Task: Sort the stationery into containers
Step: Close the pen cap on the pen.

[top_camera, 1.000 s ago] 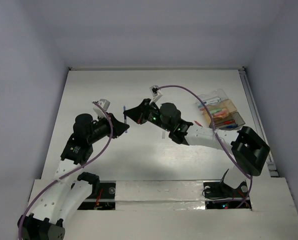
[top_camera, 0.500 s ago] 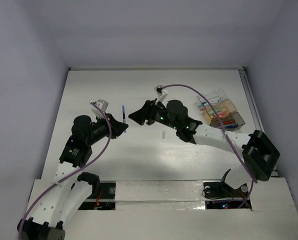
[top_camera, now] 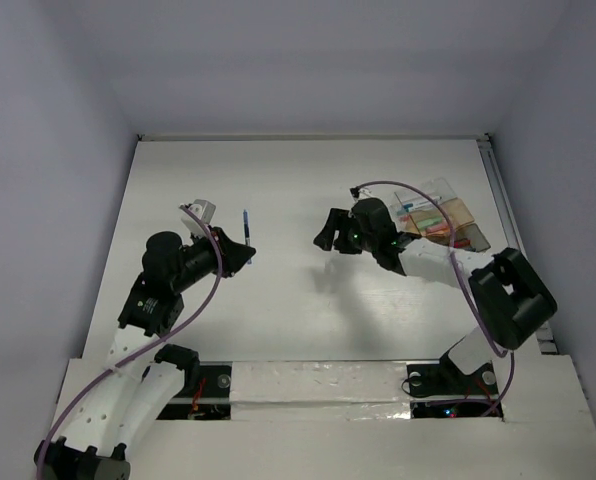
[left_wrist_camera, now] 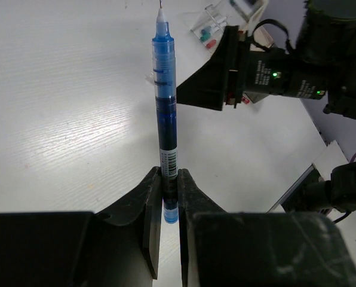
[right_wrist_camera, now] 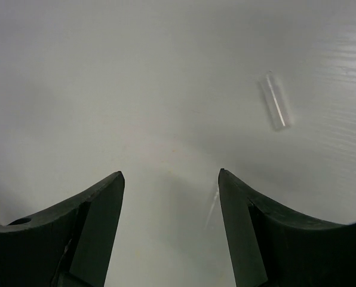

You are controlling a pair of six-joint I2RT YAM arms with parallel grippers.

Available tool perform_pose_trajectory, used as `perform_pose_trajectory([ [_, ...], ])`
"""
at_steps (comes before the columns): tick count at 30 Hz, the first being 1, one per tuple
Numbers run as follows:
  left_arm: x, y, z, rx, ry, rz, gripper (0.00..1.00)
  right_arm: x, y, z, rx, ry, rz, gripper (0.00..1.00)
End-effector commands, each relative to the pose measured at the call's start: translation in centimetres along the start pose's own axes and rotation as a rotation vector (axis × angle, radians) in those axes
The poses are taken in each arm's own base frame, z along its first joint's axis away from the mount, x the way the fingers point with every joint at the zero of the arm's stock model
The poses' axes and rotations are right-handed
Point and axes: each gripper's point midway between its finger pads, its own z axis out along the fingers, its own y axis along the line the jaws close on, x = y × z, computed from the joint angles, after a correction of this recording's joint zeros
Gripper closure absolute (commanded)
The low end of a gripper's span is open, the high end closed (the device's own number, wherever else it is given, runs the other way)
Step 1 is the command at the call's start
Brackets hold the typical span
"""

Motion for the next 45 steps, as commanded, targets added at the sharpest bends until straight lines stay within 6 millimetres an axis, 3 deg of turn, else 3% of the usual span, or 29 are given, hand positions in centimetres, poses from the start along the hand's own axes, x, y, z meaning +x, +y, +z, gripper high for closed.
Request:
perform_pose_trajectory([
  [1, -1.0, -0.8, -0.2, 0.025, -0.037, 0.038, 1.00, -0.2, -1.5, 1.5, 0.063, 0.025, -0.027, 0.30],
  [7, -1.1, -1.0, -0.3, 0.026, -0.040, 0.047, 1.00, 0.6, -5.2, 4.0, 0.141, 0.075, 0.019, 0.30],
  [14, -0.9, -0.9, -0.2, 0.021, -0.031, 0.047, 1.00, 0.0, -7.6, 5.7, 0.181, 0.073, 0.064, 0.30],
  [18, -1.1, -1.1, -0.3, 0.019, -0.037, 0.054, 1.00, -1.6, -9.5, 5.8, 0.249, 0.043, 0.063, 0.30],
  [24, -0.9, -1.5, -0.3, 0.028, -0.033, 0.062, 1.00, -2.9, -10.4, 6.1, 0.307, 0.051, 0.009, 0.30],
  [34, -0.7, -1.7, -0.3, 0.030, -0.027, 0.065, 1.00, -4.7, -9.7, 7.2, 0.314, 0.071, -0.030, 0.30],
  [35, -0.8, -1.7, -0.3, 0.029, -0.029, 0.065, 1.00, -5.6, -9.6, 6.6, 0.333, 0.038, -0.039, 0.31],
  [38, -0.7, -1.7, -0.3, 0.026, -0.027, 0.064, 1.00, -5.9, -9.4, 5.0, 0.342, 0.015, -0.045, 0.34],
  [41, -0.8, -1.6, -0.3, 0.022, -0.029, 0.065, 1.00, -5.2, -8.6, 3.1, 0.300, 0.026, -0.052, 0.34],
  [42, -0.8, -1.6, -0.3, 0.021, -0.028, 0.065, 1.00, -4.6, -7.4, 2.6, 0.244, 0.058, -0.047, 0.33],
  [45, -0.7, -1.5, -0.2, 0.019, -0.027, 0.064, 1.00, -2.9, -5.9, 2.2, 0.162, 0.107, -0.041, 0.31],
])
